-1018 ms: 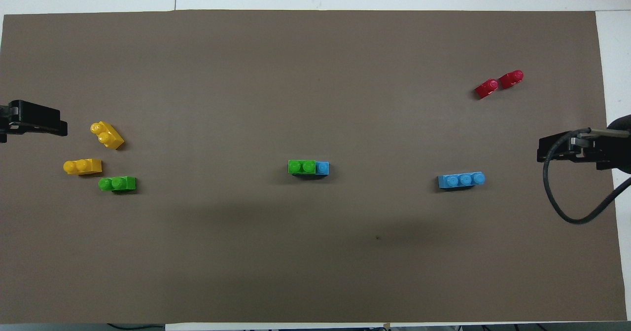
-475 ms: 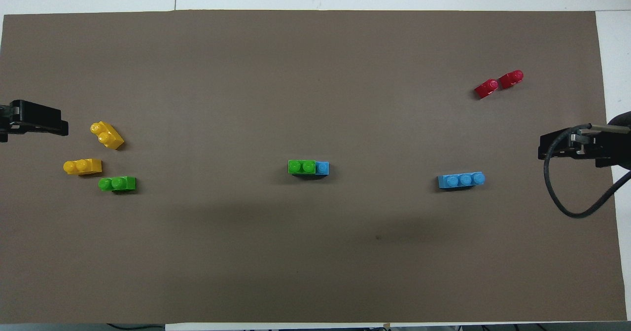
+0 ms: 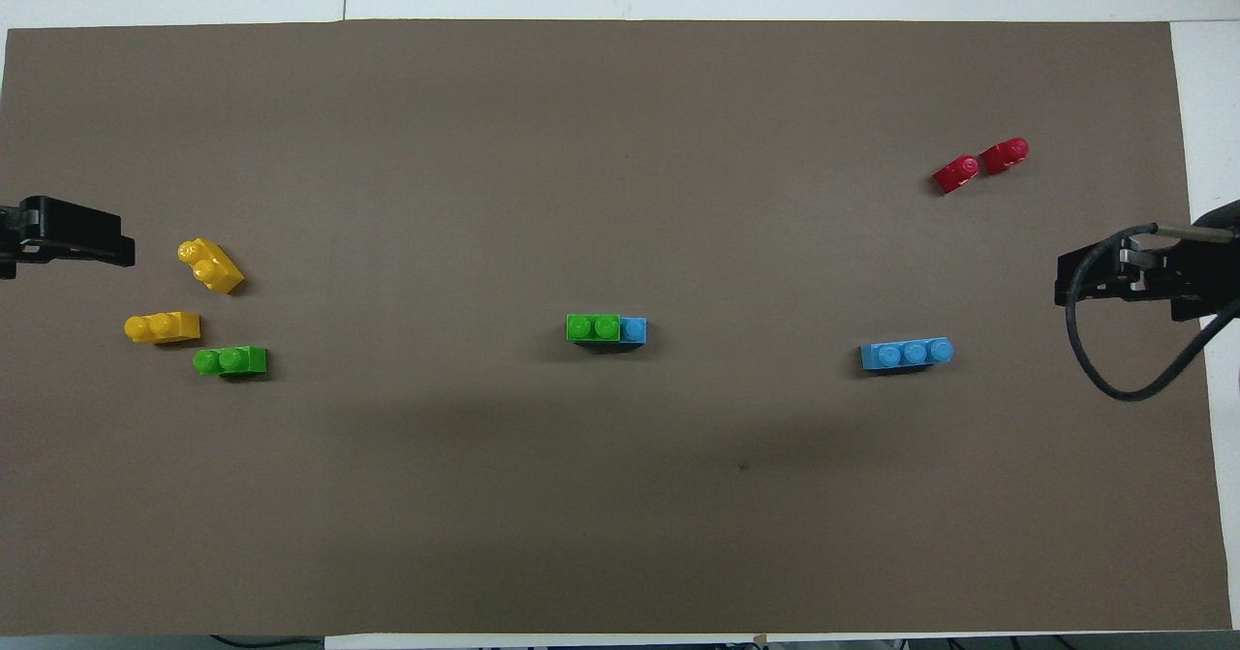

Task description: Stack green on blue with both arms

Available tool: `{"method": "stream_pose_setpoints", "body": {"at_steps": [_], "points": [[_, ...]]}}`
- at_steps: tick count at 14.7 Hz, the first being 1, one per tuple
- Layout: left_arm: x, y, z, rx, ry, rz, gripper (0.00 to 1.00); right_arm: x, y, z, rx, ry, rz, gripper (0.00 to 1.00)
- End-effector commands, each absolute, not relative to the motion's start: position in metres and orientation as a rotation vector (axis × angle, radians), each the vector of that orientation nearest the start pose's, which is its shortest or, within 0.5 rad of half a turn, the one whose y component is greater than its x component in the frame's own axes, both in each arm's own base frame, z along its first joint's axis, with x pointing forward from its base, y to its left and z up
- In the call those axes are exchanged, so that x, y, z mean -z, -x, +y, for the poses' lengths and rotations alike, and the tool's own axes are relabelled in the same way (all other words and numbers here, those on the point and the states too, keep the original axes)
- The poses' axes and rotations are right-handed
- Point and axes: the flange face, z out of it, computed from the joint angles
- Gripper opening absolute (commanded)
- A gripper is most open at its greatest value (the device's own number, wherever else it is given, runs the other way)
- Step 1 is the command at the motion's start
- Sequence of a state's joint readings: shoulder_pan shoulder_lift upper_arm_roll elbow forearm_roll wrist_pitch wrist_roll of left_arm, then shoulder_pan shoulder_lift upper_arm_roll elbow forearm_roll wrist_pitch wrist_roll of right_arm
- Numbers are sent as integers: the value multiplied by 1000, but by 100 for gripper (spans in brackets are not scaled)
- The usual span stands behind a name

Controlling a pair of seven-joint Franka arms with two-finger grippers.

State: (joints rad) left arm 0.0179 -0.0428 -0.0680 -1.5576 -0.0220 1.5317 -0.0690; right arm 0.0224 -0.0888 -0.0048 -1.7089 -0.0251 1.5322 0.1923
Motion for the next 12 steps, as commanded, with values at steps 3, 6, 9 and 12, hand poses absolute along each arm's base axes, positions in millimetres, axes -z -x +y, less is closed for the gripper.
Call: {"method": "stream_pose_setpoints", "body": {"at_steps": [3, 6, 9, 12], "points": [[-655, -531, -32, 51, 3169, -32, 100, -604, -542, 8, -179, 3146, 266, 95], [-655, -531, -32, 51, 3169, -32, 100, -606, -543, 13, -172, 3146, 262, 95], [-655, -531, -32, 51, 3169, -32, 100, -608, -544, 9, -162, 3146, 274, 95], [-655, -531, -32, 51, 3169, -34, 100, -606, -544, 8, -172, 3144, 274, 95]]}}
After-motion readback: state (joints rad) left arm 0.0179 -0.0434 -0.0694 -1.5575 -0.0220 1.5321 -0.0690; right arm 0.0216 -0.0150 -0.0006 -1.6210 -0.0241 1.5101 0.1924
